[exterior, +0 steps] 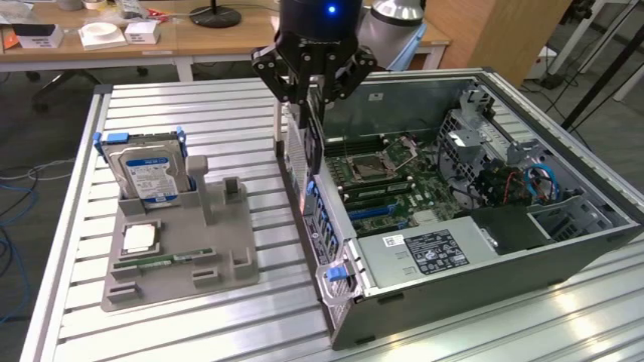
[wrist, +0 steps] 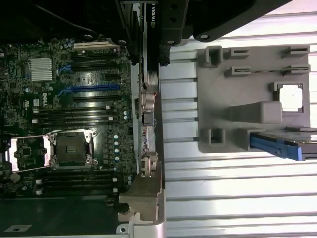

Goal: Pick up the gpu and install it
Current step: 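Pick up the gpu and move the gpu toward the slot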

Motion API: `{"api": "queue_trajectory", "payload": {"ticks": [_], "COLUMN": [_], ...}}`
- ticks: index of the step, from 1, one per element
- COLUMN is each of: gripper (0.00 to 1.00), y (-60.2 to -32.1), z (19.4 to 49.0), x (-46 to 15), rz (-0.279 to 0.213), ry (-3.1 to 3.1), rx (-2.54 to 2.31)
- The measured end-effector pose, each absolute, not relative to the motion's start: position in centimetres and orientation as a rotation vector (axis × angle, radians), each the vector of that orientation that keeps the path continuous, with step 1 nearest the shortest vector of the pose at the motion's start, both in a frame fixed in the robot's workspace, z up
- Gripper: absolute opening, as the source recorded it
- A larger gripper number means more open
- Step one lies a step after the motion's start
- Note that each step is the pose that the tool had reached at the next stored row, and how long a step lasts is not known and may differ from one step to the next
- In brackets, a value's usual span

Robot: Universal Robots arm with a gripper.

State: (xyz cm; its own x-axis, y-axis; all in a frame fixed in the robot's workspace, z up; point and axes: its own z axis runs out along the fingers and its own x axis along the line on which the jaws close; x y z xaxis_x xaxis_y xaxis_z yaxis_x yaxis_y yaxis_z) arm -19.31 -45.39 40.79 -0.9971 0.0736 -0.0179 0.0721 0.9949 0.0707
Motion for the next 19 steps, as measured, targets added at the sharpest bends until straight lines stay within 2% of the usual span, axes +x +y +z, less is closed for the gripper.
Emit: {"api": "queue_trajectory", "payload": {"ticks": [19], "gripper": [0.26], "y": [-45.4], "z": [40.8], "x": [-18.0], "rz": [0.109], "ry": [3.117], "rx": [0.114]}}
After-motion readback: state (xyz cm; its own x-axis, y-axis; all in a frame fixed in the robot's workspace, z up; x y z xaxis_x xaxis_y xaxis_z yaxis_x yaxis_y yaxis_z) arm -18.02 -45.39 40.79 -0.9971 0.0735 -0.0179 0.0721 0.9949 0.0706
